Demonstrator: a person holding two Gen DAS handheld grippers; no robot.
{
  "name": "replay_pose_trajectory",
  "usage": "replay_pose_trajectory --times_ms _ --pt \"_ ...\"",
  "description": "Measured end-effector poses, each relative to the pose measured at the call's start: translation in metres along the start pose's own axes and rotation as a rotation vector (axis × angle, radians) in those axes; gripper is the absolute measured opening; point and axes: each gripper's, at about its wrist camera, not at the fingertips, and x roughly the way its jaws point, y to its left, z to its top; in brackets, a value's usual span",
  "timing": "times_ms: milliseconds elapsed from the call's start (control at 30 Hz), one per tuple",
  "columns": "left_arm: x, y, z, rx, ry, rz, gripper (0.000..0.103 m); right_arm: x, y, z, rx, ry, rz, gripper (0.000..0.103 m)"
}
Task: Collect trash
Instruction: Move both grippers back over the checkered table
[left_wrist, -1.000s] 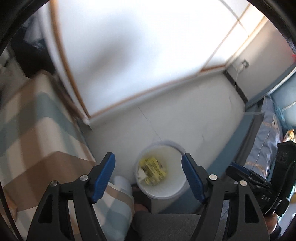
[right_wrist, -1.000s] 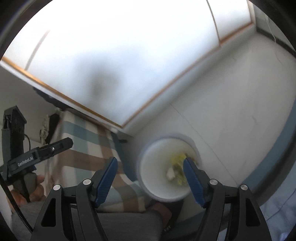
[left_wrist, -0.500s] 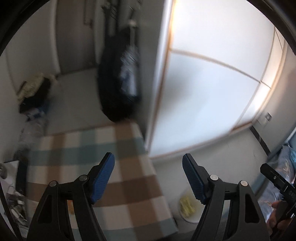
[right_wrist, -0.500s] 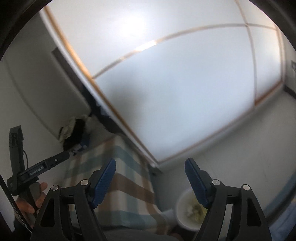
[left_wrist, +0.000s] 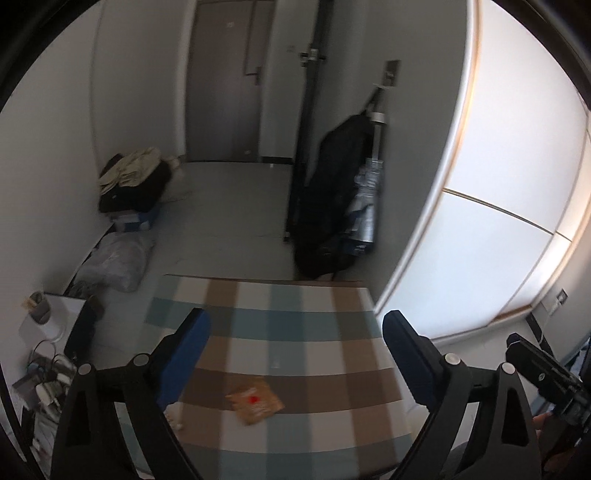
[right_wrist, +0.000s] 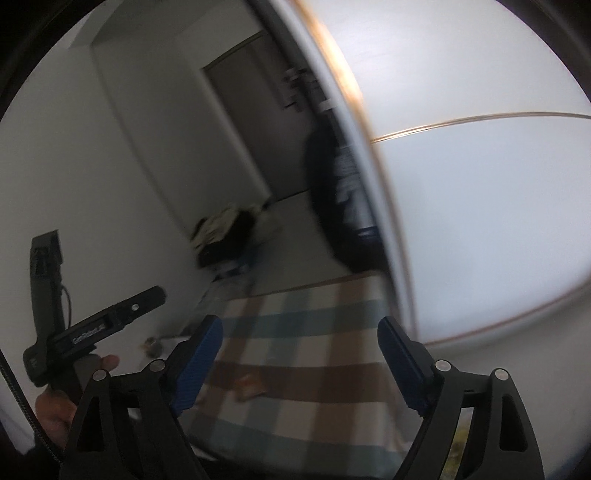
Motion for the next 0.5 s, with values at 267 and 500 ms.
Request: replay_pose_trajectory --times_ms 267,500 --pt "-0.005 0.064 -0.004 -0.073 0.008 0.092 0.095 0.065 0.057 -0.009 -0.078 0.111 0.037 0.089" --pt "0.007 0.119 -0.017 -0.125 0.040 0.157 0.095 0.111 0.086 -0.020 -0.126 0.237 0.056 0.089"
